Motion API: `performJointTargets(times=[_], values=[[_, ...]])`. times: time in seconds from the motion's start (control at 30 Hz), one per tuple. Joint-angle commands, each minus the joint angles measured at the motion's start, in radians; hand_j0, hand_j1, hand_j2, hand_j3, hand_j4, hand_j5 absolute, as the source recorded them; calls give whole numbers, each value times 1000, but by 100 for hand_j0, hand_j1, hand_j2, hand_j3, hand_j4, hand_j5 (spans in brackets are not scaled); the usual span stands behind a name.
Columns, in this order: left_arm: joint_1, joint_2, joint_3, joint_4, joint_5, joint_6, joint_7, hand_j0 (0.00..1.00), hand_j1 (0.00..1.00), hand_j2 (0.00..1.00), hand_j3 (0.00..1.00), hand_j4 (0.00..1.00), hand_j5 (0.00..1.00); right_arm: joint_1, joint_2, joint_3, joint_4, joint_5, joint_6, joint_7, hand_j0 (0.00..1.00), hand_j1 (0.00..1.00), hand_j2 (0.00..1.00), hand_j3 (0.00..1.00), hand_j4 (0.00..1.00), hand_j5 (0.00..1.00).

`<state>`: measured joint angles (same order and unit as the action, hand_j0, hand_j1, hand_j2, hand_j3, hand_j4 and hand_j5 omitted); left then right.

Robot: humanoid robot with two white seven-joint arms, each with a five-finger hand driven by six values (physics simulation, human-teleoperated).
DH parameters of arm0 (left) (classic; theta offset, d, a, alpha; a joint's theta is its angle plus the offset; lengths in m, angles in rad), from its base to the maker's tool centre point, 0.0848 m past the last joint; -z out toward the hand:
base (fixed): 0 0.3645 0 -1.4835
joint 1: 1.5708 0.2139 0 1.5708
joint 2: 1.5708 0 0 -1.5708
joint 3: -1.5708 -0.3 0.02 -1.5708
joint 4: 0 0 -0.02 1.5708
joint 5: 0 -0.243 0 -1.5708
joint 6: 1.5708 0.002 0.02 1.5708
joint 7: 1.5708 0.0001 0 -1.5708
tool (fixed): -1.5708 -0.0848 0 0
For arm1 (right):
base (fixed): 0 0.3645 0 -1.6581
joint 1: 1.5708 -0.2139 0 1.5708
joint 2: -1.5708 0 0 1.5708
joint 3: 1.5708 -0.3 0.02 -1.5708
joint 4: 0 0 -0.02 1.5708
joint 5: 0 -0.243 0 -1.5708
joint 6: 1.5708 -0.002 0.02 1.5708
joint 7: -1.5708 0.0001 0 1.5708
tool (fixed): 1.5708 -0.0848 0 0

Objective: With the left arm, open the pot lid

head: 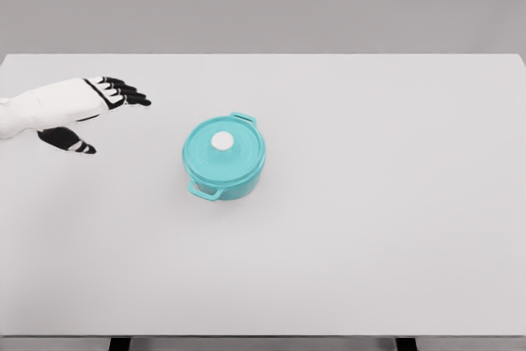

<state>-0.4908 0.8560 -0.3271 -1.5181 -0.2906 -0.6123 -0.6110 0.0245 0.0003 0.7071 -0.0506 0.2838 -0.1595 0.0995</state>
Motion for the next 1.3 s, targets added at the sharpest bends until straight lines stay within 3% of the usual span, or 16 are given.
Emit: performJointTargets(times=[0.0,0.07,0.17,0.23,0.43,0.53,1.0,1.27], values=[[-14,69,-82,-25,79,1,0,100,100,100,100,100,100,2,0,0,0,0,0,0,100,100,100,100,100,100],[-107,64,-164,-42,81,1,0,100,100,100,100,100,100,0,0,0,0,0,0,0,100,100,100,100,100,100],[-282,-54,-345,-45,73,1,0,100,100,100,100,100,100,0,0,0,0,0,0,0,100,100,100,100,100,100],[-327,-129,-412,13,73,1,0,100,100,100,100,100,100,2,0,0,0,0,0,0,100,100,100,100,100,100],[-341,-132,-463,7,68,1,0,100,100,100,100,100,100,0,0,0,0,0,0,0,100,100,100,100,100,100],[-384,-184,-535,21,53,1,0,100,100,100,100,100,100,0,0,0,0,0,0,0,100,100,100,100,100,100],[-393,-193,-541,52,-27,1,0,98,98,98,98,98,98,0,0,0,0,0,0,0,100,100,100,100,100,100],[-393,-195,-541,49,-38,1,0,76,76,76,76,76,76,2,0,0,0,0,0,0,100,100,100,100,100,100]])
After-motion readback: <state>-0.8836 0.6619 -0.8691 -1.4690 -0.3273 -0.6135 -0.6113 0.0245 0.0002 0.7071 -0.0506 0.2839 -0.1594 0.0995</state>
